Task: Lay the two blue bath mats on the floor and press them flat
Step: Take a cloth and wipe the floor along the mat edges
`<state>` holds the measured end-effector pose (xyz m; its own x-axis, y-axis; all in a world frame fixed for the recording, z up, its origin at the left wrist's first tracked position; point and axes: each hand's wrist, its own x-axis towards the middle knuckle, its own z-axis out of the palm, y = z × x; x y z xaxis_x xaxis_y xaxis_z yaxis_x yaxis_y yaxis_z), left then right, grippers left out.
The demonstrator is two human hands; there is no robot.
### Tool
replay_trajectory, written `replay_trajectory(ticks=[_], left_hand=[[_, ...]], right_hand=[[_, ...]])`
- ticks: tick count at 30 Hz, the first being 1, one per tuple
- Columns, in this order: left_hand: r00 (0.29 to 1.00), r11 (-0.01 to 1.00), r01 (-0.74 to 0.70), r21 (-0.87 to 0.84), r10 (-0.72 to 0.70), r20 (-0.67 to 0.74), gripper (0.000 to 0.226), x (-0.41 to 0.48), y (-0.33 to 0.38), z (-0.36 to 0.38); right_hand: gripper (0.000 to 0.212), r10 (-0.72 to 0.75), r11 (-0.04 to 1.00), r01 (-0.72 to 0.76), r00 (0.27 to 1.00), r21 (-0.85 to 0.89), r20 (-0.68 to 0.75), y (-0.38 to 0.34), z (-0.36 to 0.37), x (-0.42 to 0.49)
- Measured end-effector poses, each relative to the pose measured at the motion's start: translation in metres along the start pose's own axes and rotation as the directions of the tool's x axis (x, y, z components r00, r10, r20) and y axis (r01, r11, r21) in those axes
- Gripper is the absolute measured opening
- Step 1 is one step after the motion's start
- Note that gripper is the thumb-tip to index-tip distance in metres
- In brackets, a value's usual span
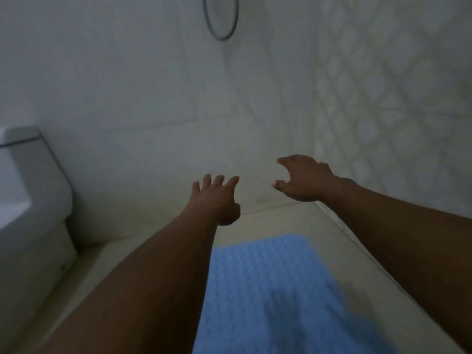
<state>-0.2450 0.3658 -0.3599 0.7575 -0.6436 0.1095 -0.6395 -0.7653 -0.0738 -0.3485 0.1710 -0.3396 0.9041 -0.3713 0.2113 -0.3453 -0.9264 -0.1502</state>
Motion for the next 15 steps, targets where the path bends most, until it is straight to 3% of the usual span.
replay_trajectory(ticks=[6,11,15], left_hand=[[0.994,0.998,-0.055,0.03,0.058,-0.093,0.076,0.03,0.014,-0.072],[0.994,0.994,-0.095,0.062,0.098,-0.056,0.075,0.046,0.008,-0.092],[0.998,0.997,-0.069,0.046,0.068,0.011,0.068,0.07,-0.016,-0.15]], right_hand=[[0.077,0.029,0.999,-0.027,0.999,0.037,-0.046,0.011,-0.058,0.02],[0.07,-0.06,0.993,0.061,0.998,0.097,-0.017,0.012,-0.068,0.034],[0.062,-0.054,0.994,0.052,0.998,0.101,0.018,0.003,-0.123,0.068]])
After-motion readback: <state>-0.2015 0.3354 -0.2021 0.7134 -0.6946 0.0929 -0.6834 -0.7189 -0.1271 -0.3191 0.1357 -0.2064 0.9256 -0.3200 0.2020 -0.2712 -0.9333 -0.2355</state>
